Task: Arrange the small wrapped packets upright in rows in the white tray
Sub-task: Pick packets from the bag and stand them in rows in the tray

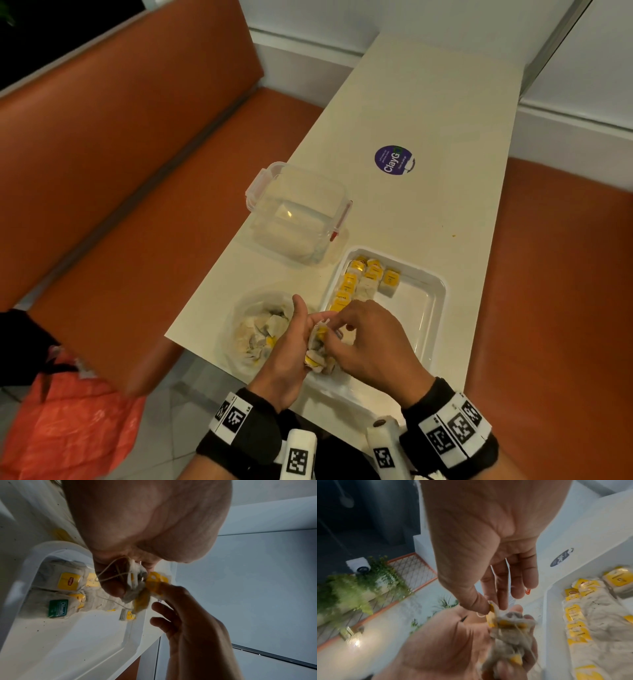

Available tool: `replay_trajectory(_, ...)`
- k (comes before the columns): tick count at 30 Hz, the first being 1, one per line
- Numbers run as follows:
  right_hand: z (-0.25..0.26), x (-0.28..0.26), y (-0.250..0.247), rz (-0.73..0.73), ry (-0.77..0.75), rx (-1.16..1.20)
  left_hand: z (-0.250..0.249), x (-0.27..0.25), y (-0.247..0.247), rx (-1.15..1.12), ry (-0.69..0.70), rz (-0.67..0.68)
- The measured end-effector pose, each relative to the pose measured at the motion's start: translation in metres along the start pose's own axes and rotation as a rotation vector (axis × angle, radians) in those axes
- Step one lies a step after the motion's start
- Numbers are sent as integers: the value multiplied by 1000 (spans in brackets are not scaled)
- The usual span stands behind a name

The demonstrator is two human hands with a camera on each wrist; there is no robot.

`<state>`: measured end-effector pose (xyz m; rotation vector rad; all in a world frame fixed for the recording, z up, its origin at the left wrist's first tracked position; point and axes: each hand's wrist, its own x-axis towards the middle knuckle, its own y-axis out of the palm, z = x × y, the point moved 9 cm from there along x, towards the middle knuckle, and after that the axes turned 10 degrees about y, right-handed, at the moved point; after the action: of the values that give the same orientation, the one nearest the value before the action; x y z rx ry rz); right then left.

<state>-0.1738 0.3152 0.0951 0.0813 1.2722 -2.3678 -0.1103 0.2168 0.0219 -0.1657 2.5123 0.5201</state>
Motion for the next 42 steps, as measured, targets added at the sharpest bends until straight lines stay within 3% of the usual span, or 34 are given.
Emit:
replay_trajectory(3,-13,4,-16,14,101,268,-4,-2,0,-19,41,24)
replay_trajectory(7,-24,3,-25,119,182,619,-15,-3,-8,-51,215,5)
replay_trajectory(14,-41,-1,-18,138,206,768,-19,1,-5,22,253,-10)
replay_trajectory(24,-55,6,-38,-12,244,899,-2,7,-8,-10,131,-63)
replay_trajectory(26,-60,8,-43,-14,240,841,-2,9,-16,167,135,-83)
replay_trajectory(29,-77,14,-44,-44,267,664,-7,18,-25,809,186,-70)
replay_trajectory(31,-96,19,-42,-88,314,549,1,26,-18,1228,156,27)
replay_trajectory(34,-127,26,-33,-125,398,461,17,35,-2,1672,65,177)
replay_trajectory(37,-153,30,-24,-145,457,444,25,41,16,1898,82,248)
replay_trajectory(42,-178,42,-14,-165,496,422,36,42,31,2089,75,294)
